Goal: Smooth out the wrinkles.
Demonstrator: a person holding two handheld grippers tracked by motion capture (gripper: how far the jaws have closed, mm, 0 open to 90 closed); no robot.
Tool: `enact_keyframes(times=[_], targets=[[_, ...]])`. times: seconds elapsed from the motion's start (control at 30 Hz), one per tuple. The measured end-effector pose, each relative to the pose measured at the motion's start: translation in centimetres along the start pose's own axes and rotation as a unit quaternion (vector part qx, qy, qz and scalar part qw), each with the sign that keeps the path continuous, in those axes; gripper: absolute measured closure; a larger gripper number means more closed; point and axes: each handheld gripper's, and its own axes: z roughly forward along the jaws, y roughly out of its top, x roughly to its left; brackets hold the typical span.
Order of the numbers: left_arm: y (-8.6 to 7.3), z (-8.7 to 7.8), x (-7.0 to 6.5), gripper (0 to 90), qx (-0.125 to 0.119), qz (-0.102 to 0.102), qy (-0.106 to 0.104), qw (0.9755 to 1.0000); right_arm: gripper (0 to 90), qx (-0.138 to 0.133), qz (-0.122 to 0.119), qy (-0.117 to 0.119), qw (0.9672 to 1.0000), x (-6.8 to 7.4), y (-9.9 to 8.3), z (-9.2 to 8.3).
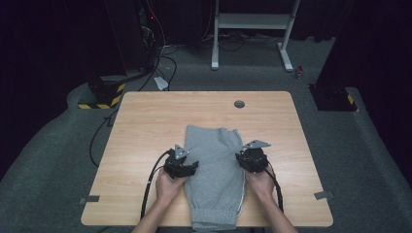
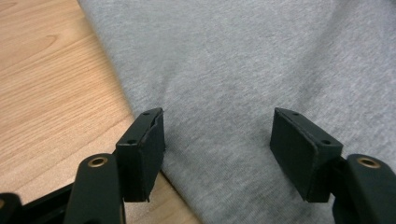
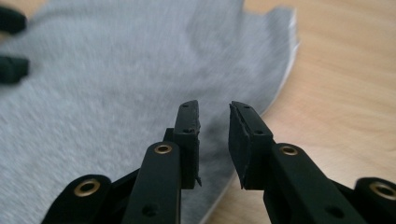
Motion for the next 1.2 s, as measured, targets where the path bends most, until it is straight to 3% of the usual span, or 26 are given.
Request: enact_keyframes(times=[0.03, 0.17, 0.2, 0.27, 0.3, 0.37, 0.5, 0.57, 0.67, 0.7, 0.8, 0.87, 0.9, 0.97, 1.07, 1.1, 1.13, 1.17, 1.2], targets=[[-0.1, -0.1, -0.1, 37.1, -0.001, -0.001, -0.001, 1.0, 74.2, 0.023, -0.013, -0.001, 0.9997, 0.4, -0.5, 0.7], [-0.9, -1.1, -1.1, 39.1, 0.002, -0.003, -0.005, 1.0, 73.6, 0.027, -0.038, 0.007, 0.9989, 1.1, -1.5, -0.1], [-0.8, -1.3, -1.3, 39.1, 0.009, 0.002, -0.009, 0.9999, 73.6, 0.027, -0.038, 0.007, 0.9989, 1.1, -1.5, -0.1], [-0.5, -1.5, -1.4, 39.9, 0.02, 0.0, -0.018, 0.9996, 72.7, 0.029, -0.06, 0.006, 0.9977, 1.5, -1.8, -0.5], [-0.2, -1.5, -1.2, 40.1, 0.013, -0.008, -0.021, 0.9997, 73.0, 0.022, -0.066, 0.007, 0.9976, 1.4, -1.9, -0.8], [1.1, -0.7, -0.1, 40.5, 0.014, -0.022, -0.021, 0.9994, 72.0, -0.015, -0.025, 0.011, 0.9995, 0.2, -0.9, -1.2], [2.6, 0.3, 0.7, 40.0, 0.018, -0.023, -0.008, 0.9995, 69.0, -0.01, -0.007, -0.008, 0.9999, -0.9, 0.8, -0.2], [3.4, 1.2, 1.2, 39.9, 0.026, -0.024, 0.0, 0.9994, 66.6, -0.006, 0.011, -0.034, 0.9993, -1.8, 2.5, 1.2], [3.4, 1.6, 1.3, 40.5, 0.021, -0.025, 0.004, 0.9995, 66.1, 0.0, 0.004, -0.055, 0.9985, -1.9, 3.0, 2.1], [3.3, 1.9, 1.4, 40.5, 0.026, -0.025, 0.006, 0.9993, 65.9, 0.007, 0.009, -0.06, 0.9981, -2.1, 3.3, 3.0], [3.0, 2.3, 1.4, 40.0, 0.032, -0.016, 0.013, 0.9993, 66.9, 0.012, 0.017, -0.064, 0.9977, -2.3, 3.4, 3.6], [3.0, 2.3, 1.4, 40.1, 0.033, -0.017, 0.013, 0.9992, 74.1, 0.023, 0.017, -0.064, 0.9975, -2.4, 3.5, 4.1], [3.0, 2.3, 1.4, 40.1, 0.033, -0.015, 0.013, 0.9993, 84.1, 0.035, 0.015, -0.059, 0.9975, -2.6, 3.5, 4.4], [3.0, 2.3, 1.4, 40.1, 0.034, -0.014, 0.013, 0.9992, 86.3, 0.032, 0.013, -0.059, 0.9977, -2.7, 3.4, 4.3], [3.0, 2.2, 1.5, 40.1, 0.035, -0.014, 0.015, 0.9992, 87.1, -0.009, 0.023, -0.062, 0.9978, -3.0, 3.5, 2.9], [3.0, 2.1, 1.7, 40.1, 0.038, -0.014, 0.017, 0.999, 86.6, -0.006, 0.038, -0.06, 0.9975, -3.6, 3.4, 2.6], [3.0, 2.1, 1.8, 40.1, 0.036, -0.018, 0.02, 0.999, 86.6, -0.006, 0.038, -0.06, 0.9975, -3.6, 3.4, 2.6], [3.0, 2.1, 2.0, 40.3, 0.037, -0.028, 0.023, 0.9987, 78.4, 0.017, 0.048, -0.059, 0.997, -4.2, 3.1, 3.1], [3.0, 2.1, 2.0, 40.3, 0.037, -0.028, 0.023, 0.9987, 78.4, 0.017, 0.048, -0.059, 0.997, -4.2, 3.1, 3.1]])
